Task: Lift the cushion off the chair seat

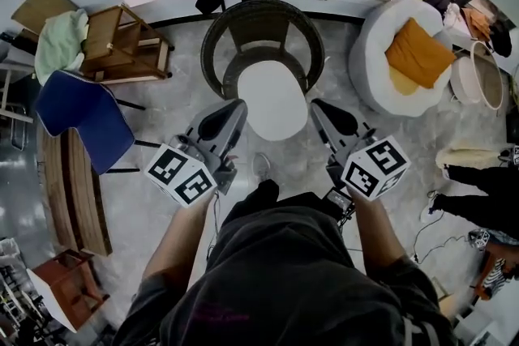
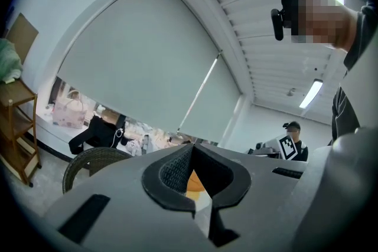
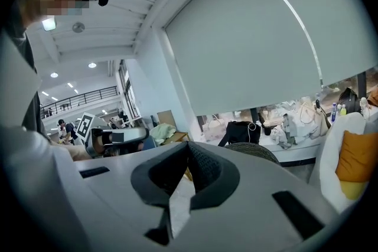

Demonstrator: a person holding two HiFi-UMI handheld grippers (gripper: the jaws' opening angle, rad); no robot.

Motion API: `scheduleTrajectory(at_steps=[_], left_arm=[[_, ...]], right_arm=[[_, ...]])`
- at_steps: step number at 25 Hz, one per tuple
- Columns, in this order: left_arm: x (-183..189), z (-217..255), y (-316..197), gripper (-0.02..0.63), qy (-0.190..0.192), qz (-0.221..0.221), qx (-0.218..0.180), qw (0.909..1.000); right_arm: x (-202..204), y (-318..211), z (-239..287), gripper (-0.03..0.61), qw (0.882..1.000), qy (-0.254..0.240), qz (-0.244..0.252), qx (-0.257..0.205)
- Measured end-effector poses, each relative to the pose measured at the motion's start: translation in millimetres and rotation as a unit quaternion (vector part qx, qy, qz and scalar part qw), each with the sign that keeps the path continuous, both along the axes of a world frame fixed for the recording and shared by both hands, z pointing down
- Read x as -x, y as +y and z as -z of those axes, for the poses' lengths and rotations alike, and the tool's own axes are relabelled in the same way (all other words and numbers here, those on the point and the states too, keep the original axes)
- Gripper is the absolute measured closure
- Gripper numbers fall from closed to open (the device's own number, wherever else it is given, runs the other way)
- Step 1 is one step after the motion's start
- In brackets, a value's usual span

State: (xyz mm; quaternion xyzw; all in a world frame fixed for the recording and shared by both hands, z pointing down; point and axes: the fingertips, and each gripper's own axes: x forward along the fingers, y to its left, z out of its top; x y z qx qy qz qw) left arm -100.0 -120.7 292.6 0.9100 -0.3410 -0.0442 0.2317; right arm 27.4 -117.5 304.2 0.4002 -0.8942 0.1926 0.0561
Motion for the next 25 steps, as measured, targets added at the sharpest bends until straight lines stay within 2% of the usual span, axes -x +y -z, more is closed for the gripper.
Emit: scheduleTrajectory(at_steps=[9,16,25], left_arm=[[18,-33,-34,0.604,0.007,-0.006,0.028,0.9996],[19,-72,-50,0.604,-0.004,-0.007,0.067,0.9977],[1,-150,-63,0.603,-0.016,-0.019,0.112,0.9934]], right_arm=[[17,-34,-36,0.569,0.999,0.018,-0.010,0.031],[10,-57,-74,0.569,0.997,0.019,-0.020,0.065],[-23,-83,-170,0.568,0.992,0.022,-0.024,0.125]])
